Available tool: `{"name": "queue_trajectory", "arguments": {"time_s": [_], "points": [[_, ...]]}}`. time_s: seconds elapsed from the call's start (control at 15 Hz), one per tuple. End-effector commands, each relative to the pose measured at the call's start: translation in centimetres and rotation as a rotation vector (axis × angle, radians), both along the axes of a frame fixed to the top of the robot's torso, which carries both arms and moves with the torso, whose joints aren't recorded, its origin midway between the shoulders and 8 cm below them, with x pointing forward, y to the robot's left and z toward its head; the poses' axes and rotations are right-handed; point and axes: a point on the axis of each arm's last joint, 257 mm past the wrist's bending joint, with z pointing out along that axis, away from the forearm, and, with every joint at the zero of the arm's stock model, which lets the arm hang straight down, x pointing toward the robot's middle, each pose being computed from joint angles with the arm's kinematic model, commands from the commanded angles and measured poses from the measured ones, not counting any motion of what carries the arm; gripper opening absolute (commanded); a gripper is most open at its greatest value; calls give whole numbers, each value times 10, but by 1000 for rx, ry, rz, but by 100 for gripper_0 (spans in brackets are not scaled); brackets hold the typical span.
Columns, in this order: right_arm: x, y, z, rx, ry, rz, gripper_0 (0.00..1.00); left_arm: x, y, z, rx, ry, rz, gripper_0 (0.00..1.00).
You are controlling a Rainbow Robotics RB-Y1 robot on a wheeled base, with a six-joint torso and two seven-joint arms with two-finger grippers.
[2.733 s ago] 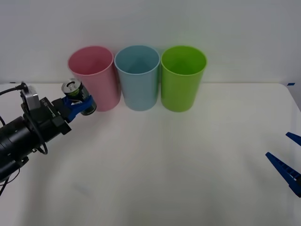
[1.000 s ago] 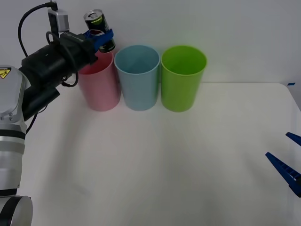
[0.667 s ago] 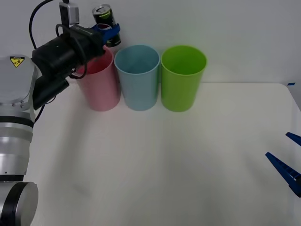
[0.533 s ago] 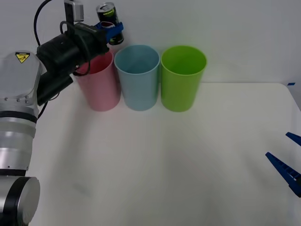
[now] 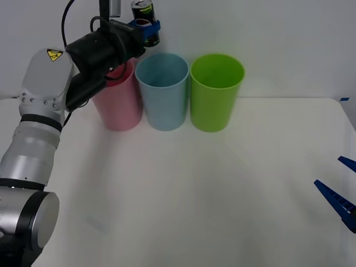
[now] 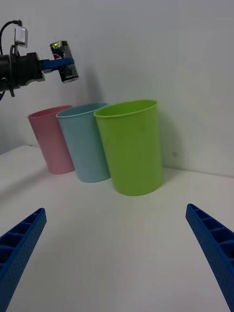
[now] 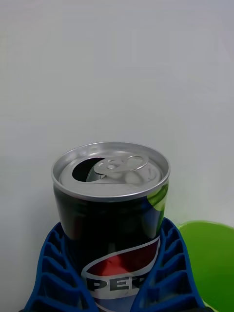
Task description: Grasp the object on the table and drop it into the matching bin: aluminum can to the light blue bin, PET bottle to the pink bin.
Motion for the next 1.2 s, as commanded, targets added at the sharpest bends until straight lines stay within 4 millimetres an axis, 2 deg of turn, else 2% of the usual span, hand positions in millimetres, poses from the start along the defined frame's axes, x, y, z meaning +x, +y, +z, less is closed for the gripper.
{"name": "queue_trajectory", "arguments": {"time_s": [0.07,0.47,0.67,0.73,0.8,1.2], "points": [[0,0,0,0,0,0,100,3,-13,0,-2,-8,16,0],[0,0,0,0,0,0,100,4,-21,-4,17,-15,29,1],[0,0,0,0,0,0,100,3,-26,-3,19,-18,22,11],[0,0,0,0,0,0,100,3,-26,-4,17,-16,22,30],[0,0,0,0,0,0,100,2,-27,-3,12,-18,19,100],[0,0,0,0,0,0,100,0,-30,-1,-5,-20,7,100]]}}
